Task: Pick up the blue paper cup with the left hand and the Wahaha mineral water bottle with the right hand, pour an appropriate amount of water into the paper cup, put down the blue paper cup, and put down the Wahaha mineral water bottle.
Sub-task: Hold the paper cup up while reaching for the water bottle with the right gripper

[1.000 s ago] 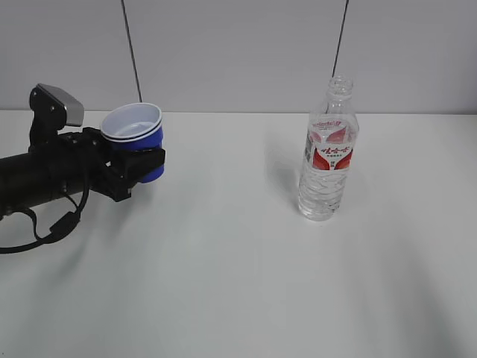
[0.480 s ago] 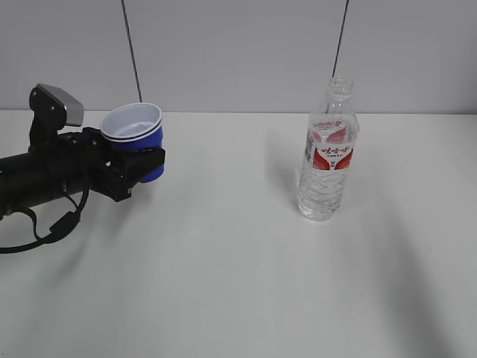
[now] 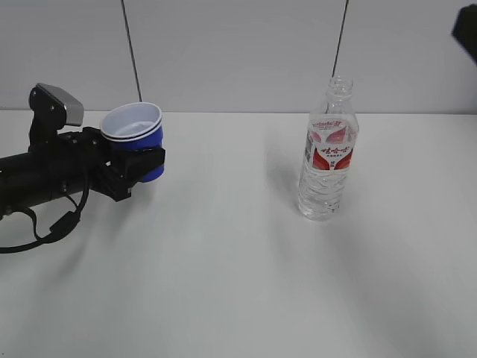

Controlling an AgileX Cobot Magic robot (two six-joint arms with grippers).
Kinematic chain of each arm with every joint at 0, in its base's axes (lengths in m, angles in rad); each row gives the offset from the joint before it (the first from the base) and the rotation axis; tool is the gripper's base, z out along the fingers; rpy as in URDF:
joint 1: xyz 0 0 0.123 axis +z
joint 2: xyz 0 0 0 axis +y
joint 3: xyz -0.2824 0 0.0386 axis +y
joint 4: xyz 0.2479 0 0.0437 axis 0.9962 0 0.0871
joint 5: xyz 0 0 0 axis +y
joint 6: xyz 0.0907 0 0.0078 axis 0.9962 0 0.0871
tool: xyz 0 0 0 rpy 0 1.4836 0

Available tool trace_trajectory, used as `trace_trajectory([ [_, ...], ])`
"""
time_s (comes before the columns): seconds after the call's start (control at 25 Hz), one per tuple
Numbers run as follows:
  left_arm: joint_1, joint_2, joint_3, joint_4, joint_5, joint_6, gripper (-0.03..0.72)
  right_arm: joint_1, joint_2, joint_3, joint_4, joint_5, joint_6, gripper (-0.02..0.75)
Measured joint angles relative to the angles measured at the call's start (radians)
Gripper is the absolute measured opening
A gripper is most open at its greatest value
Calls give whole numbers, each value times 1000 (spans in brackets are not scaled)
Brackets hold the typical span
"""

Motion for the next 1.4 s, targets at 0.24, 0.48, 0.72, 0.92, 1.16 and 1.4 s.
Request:
trace_trajectory([
  [0.24, 0, 0, 0, 0, -10, 0, 438, 10, 186, 0, -5, -68, 45, 573],
  [0.48, 0, 0, 0, 0, -18, 0, 438, 10, 332, 0, -7, -116, 69, 573],
  [0.72, 0, 0, 0, 0, -21, 0, 438, 12, 424, -2, -2, -148, 75, 573],
  [0.92, 0, 0, 0, 0, -22, 0, 438, 12, 486, 0, 11, -213, 75, 572],
  [1.16, 0, 0, 0, 0, -22, 0, 438, 12, 577, 69, 103, -404, 75, 571],
  [1.4, 0, 0, 0, 0, -22, 0, 438, 12, 688, 162, 165, -731, 67, 571],
])
